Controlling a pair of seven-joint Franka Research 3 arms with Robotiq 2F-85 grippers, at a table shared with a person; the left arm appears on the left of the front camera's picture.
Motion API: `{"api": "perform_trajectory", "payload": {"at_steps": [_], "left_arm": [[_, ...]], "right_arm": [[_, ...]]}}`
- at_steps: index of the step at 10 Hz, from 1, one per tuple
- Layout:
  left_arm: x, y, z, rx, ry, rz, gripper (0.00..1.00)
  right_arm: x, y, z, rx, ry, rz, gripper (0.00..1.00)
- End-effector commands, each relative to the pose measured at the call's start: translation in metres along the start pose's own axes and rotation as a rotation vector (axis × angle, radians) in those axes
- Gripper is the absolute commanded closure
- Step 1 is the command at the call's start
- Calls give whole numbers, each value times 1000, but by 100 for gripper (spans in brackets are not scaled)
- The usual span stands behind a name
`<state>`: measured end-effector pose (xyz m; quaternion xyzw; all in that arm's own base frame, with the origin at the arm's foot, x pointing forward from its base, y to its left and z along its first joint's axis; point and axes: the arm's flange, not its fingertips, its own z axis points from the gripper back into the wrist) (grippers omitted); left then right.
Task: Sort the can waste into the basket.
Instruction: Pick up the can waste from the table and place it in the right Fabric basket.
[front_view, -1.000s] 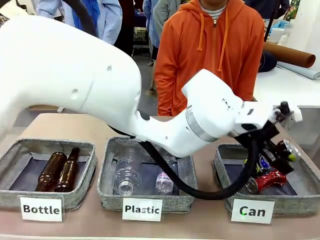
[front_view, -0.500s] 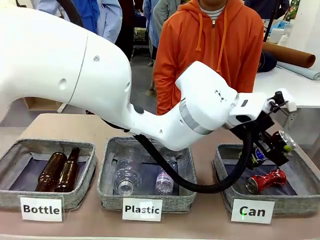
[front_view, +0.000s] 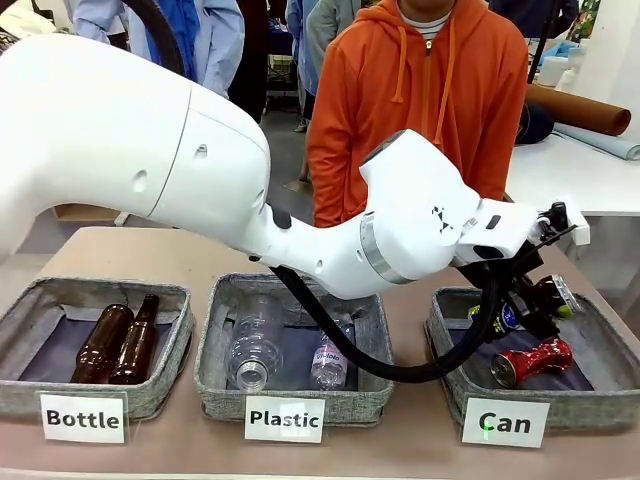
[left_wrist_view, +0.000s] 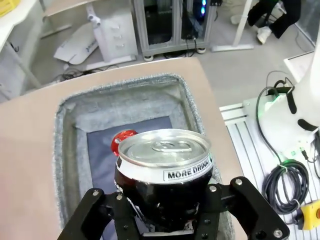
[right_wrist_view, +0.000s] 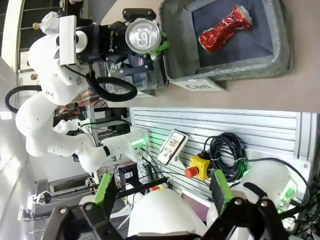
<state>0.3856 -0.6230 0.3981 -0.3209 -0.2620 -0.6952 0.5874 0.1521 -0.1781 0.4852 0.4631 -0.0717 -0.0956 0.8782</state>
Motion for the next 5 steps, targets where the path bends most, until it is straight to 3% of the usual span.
{"api": "perform_trajectory", "payload": {"at_steps": [1, 2, 3, 5], "left_arm": [[6, -1, 3, 19, -22, 16, 0], [8, -2, 5, 17, -33, 13, 37], [9, -1, 8, 20, -40, 12, 0], [10, 1, 14, 28, -48, 16, 0]], "right_arm": [[1, 0, 1, -4, -11, -12, 0], [1, 0, 1, -4, -11, -12, 0], [1, 0, 1, -4, -11, -12, 0], [1, 0, 1, -4, -11, -12, 0]]}}
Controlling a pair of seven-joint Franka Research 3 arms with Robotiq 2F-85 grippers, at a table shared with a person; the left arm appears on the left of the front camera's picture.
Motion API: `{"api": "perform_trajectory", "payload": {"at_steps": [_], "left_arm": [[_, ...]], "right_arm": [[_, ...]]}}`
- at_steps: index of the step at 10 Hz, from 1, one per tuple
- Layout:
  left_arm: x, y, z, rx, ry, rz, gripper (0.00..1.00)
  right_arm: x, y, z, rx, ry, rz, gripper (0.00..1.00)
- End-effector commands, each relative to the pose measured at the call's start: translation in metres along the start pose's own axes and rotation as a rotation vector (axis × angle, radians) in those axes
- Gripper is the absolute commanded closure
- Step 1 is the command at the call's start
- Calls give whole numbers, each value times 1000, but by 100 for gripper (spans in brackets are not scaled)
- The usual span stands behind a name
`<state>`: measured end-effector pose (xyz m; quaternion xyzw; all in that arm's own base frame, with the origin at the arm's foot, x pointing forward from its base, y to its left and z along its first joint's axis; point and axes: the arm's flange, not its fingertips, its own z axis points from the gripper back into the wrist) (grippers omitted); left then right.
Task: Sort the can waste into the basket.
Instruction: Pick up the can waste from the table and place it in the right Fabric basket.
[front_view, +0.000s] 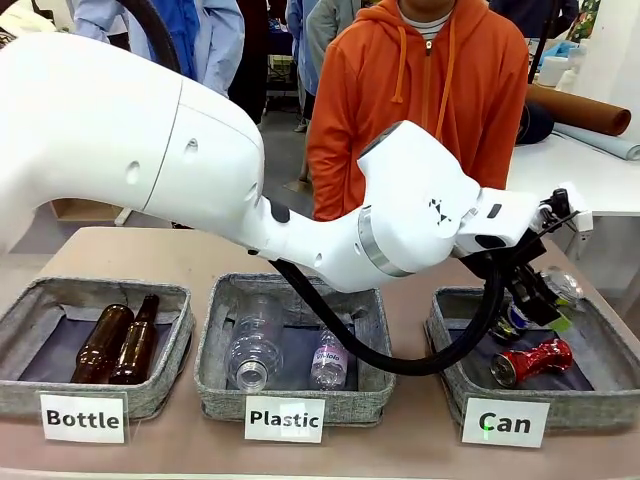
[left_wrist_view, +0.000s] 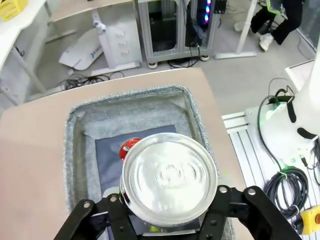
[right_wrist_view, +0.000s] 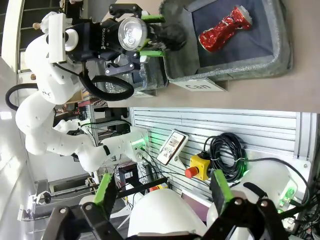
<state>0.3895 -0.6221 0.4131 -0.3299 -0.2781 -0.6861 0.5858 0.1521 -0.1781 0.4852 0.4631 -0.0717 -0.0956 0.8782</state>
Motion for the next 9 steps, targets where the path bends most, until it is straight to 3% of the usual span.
{"api": "perform_trajectory", "payload": {"at_steps": [1, 5, 6, 7, 9], "left_arm": [[-1, -1, 8, 23, -14, 9, 0], [-3, 7, 35, 45, -72, 39, 0], [-5, 6, 58, 62, -100, 51, 0], [-11, 4, 88, 79, -107, 84, 0], [-43, -4, 171, 16, -59, 237, 0]], "right_arm": [[1, 0, 1, -4, -11, -12, 0], [0, 0, 0, 0, 0, 0, 0], [32, 7, -10, -9, 127, -39, 0], [68, 17, -24, -31, 180, -91, 0], [129, 28, -52, 49, 290, -25, 0]]}}
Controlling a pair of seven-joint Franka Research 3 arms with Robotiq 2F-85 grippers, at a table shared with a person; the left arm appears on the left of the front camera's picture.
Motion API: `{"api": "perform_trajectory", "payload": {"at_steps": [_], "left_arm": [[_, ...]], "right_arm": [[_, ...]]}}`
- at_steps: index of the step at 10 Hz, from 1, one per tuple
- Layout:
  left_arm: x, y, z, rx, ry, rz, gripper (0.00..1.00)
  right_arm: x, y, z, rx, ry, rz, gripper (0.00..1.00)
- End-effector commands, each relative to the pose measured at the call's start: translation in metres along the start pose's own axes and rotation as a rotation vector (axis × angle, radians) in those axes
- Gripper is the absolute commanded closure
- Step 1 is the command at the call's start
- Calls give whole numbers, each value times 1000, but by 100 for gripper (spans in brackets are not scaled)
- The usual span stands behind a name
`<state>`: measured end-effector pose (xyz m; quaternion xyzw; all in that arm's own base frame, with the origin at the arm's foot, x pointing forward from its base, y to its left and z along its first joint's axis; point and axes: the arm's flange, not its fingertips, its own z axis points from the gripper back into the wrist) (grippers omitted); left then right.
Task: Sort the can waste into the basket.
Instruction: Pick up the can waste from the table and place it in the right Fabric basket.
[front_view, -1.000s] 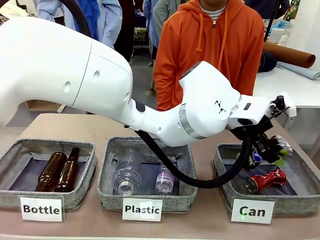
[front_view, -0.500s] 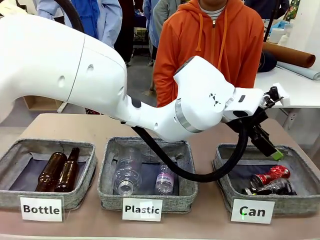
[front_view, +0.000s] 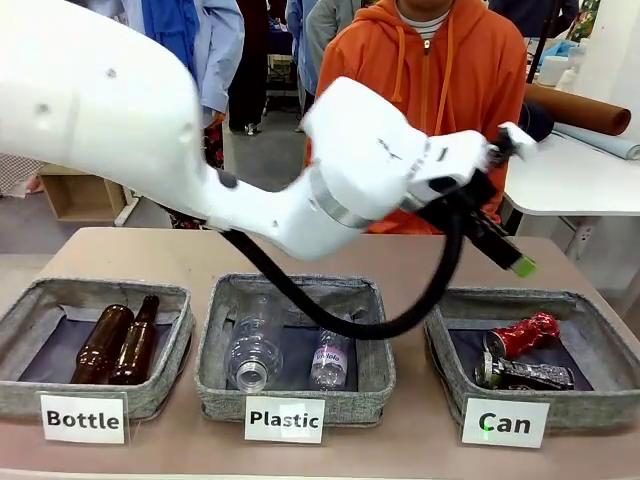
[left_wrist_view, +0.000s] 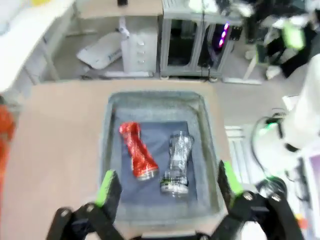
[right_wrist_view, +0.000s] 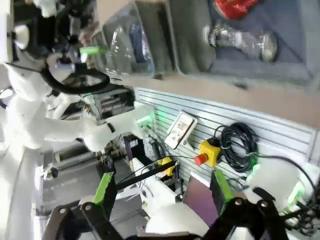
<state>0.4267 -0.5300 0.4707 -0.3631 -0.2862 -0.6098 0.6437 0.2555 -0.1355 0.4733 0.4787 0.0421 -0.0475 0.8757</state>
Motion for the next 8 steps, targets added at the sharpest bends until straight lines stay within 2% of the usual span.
{"api": "perform_trajectory", "payload": {"at_steps": [1, 2, 3, 4, 5, 7, 8], "left_arm": [[-35, -19, 109, -35, 31, 121, 0], [-52, -16, 173, -14, 26, 193, 0], [-63, -14, 220, -11, 16, 274, 0], [-87, -5, 272, 16, -13, 402, 0], [-121, 2, 324, 52, -79, 539, 0], [-218, -2, 418, 77, -166, 871, 0], [-265, -17, 448, 58, -285, 949, 0]], "right_arm": [[65, 15, 7, 67, 91, 69, 0], [88, 31, -10, 104, 140, 142, 0], [103, 48, -31, 140, 201, 201, 0], [121, 68, -61, 222, 295, 267, 0], [137, 85, -99, 277, 275, 246, 0], [157, 100, -174, 366, 175, 242, 0], [164, 107, -202, 364, 143, 231, 0]]}}
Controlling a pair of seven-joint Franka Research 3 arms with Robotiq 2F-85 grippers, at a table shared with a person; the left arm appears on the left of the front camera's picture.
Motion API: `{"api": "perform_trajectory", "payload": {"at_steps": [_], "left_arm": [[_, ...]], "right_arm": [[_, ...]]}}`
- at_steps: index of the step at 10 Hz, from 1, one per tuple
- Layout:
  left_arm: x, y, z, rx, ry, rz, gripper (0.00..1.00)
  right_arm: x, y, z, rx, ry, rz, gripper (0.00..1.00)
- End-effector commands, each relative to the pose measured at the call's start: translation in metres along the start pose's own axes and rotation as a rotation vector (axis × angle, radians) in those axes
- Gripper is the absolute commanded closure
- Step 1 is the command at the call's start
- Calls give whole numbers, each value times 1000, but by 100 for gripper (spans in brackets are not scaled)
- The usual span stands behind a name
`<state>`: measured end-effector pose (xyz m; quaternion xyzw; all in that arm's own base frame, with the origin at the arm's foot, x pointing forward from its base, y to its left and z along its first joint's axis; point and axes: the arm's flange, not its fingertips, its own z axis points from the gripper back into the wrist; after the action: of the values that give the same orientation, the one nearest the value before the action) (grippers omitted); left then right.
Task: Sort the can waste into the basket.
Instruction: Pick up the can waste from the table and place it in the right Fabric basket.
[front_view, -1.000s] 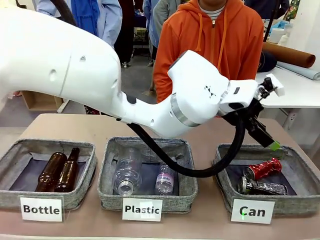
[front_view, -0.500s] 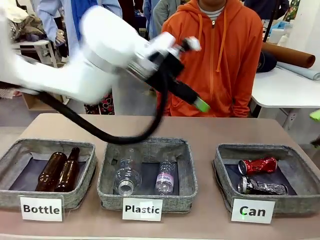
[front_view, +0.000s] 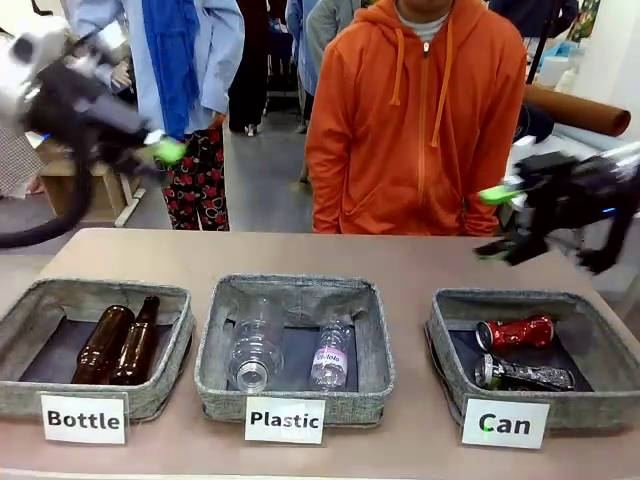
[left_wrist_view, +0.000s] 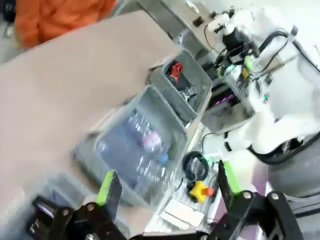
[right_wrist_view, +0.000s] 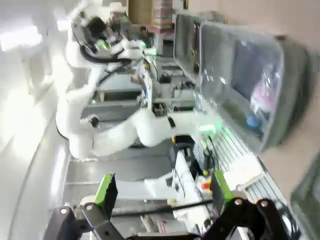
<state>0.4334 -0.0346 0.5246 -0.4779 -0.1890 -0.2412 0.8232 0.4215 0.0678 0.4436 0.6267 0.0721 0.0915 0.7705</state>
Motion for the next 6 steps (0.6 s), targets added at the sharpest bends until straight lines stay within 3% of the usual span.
{"api": "perform_trajectory", "payload": {"at_steps": [1, 3, 4, 5, 6], "left_arm": [[-55, 25, 30, -43, -178, 190, 0], [-108, 58, 49, -205, -489, 268, 0], [-127, 71, 43, -216, -595, 314, 0], [-101, 67, 60, -116, -298, 291, 0], [-101, 67, 60, -116, -298, 291, 0]], "right_arm": [[10, -11, -30, -29, -106, 42, 0], [25, -23, -37, -51, -244, -20, 0], [30, -32, -24, -40, -334, -120, 0], [22, -21, -37, -38, -153, -13, 0], [22, -21, -37, -38, -153, -13, 0]]}}
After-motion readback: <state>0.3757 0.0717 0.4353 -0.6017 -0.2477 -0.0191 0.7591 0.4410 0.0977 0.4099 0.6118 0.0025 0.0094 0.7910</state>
